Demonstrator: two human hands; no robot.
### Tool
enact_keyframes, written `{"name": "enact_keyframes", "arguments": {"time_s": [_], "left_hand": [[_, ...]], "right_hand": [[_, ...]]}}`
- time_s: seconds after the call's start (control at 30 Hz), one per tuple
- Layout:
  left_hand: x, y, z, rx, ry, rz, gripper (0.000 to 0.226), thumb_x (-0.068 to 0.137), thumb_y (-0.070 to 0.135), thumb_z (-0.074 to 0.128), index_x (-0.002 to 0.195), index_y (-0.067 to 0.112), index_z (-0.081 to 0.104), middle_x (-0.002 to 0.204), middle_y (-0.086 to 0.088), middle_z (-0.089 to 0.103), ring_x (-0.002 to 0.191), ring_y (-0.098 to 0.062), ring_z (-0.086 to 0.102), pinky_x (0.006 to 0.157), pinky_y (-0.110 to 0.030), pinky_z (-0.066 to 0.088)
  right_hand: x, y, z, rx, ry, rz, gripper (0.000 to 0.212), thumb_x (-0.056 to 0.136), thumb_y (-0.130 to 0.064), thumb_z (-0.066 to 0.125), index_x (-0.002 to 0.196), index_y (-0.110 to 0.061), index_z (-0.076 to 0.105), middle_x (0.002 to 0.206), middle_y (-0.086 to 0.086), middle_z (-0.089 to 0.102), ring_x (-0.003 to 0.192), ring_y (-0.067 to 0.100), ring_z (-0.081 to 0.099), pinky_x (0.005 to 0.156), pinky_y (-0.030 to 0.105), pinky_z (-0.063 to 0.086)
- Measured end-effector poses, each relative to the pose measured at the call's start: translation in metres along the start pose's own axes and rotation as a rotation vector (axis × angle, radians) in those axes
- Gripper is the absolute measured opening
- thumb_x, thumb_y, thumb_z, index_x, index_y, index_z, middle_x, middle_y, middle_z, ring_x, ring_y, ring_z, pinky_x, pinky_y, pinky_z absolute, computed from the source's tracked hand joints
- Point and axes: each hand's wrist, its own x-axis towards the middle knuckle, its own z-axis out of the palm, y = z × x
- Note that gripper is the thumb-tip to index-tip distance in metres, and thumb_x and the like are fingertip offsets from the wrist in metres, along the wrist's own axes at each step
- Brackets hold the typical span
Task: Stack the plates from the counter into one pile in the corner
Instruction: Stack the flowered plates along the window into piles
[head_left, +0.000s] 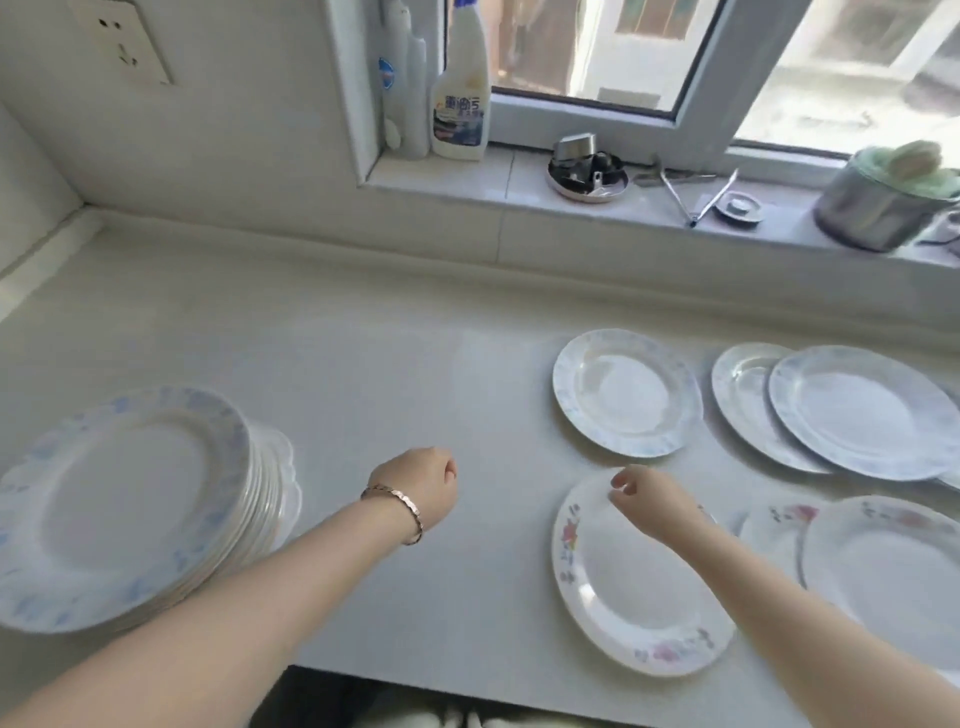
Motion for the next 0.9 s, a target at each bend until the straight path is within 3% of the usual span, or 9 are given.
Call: {"name": "enact_keyframes", "arguments": {"time_s": [0.07, 0.13, 0.3, 0.43, 0.57, 0.67, 0.77, 0.9], "left_hand": [[0.012, 0.021, 0.016, -0.001, -0.037, -0.036, 0.028, 0.091, 0.016, 0.035, 0.101, 0.019, 0.061, 0.108, -0.001, 0.066, 0.082, -0.022, 0.051, 0.071, -0.025, 0.038], [0.023, 0.036, 0.030, -0.005, -0.050, -0.070, 0.022, 0.090, 0.015, 0.036, 0.091, 0.021, 0.057, 0.102, -0.003, 0.065, 0.082, -0.023, 0.053, 0.070, -0.025, 0.039], [0.034, 0.053, 0.051, -0.062, -0.058, -0.156, 0.018, 0.088, 0.014, 0.040, 0.083, 0.020, 0.056, 0.091, -0.003, 0.065, 0.080, -0.025, 0.057, 0.070, -0.029, 0.045], [0.032, 0.050, 0.053, -0.119, -0.018, -0.225, 0.019, 0.088, 0.013, 0.041, 0.082, 0.018, 0.058, 0.093, -0.007, 0.069, 0.088, -0.028, 0.064, 0.078, -0.031, 0.050], [0.024, 0.034, 0.048, -0.207, 0.037, -0.288, 0.022, 0.086, 0.010, 0.041, 0.080, 0.016, 0.062, 0.090, -0.009, 0.071, 0.089, -0.030, 0.068, 0.080, -0.036, 0.054], [0.015, 0.018, 0.040, -0.270, 0.079, -0.328, 0.027, 0.086, 0.010, 0.042, 0.067, 0.024, 0.054, 0.087, -0.007, 0.070, 0.088, -0.030, 0.068, 0.080, -0.037, 0.054], [0.001, -0.001, 0.029, -0.330, 0.129, -0.359, 0.026, 0.086, 0.010, 0.042, 0.067, 0.024, 0.054, 0.088, -0.009, 0.071, 0.087, -0.031, 0.068, 0.080, -0.037, 0.054], [-0.021, -0.037, 0.006, -0.394, 0.235, -0.392, 0.027, 0.086, 0.011, 0.043, 0.066, 0.025, 0.051, 0.089, -0.010, 0.071, 0.084, -0.031, 0.068, 0.079, -0.037, 0.054]], "right_hand": [[0.011, 0.041, -0.013, -0.032, 0.055, 0.035, 0.033, 0.091, -0.023, 0.049, 0.118, -0.009, 0.061, 0.122, 0.009, 0.058, 0.114, 0.026, 0.055, 0.092, 0.030, 0.042], [0.024, 0.074, -0.020, -0.078, 0.074, 0.072, 0.037, 0.091, -0.029, 0.050, 0.117, -0.004, 0.060, 0.124, 0.016, 0.055, 0.114, 0.031, 0.054, 0.095, 0.032, 0.041], [0.045, 0.104, -0.022, -0.127, -0.108, 0.095, 0.049, 0.091, -0.039, 0.050, 0.128, -0.007, 0.044, 0.128, 0.013, 0.052, 0.116, 0.030, 0.053, 0.092, 0.035, 0.043], [0.058, 0.102, -0.018, -0.079, -0.204, 0.064, 0.027, 0.089, -0.034, 0.052, 0.100, -0.010, 0.048, 0.108, 0.011, 0.058, 0.093, 0.025, 0.053, 0.074, 0.027, 0.038], [0.061, 0.095, -0.028, 0.032, -0.270, -0.023, 0.020, 0.085, -0.031, 0.058, 0.084, -0.013, 0.049, 0.081, -0.001, 0.051, 0.078, 0.018, 0.050, 0.056, 0.022, 0.035], [0.054, 0.080, -0.046, 0.124, -0.298, -0.145, 0.015, 0.083, -0.026, 0.064, 0.078, -0.017, 0.053, 0.073, -0.004, 0.052, 0.067, 0.012, 0.049, 0.056, 0.020, 0.036], [0.044, 0.053, -0.061, 0.178, -0.270, -0.240, 0.021, 0.080, -0.021, 0.067, 0.065, -0.019, 0.052, 0.062, -0.004, 0.051, 0.056, 0.012, 0.045, 0.053, 0.022, 0.033], [0.026, 0.006, -0.067, 0.386, -0.210, -0.278, 0.017, 0.082, -0.017, 0.066, 0.068, -0.013, 0.058, 0.067, 0.006, 0.062, 0.058, 0.019, 0.053, 0.056, 0.026, 0.039]]}}
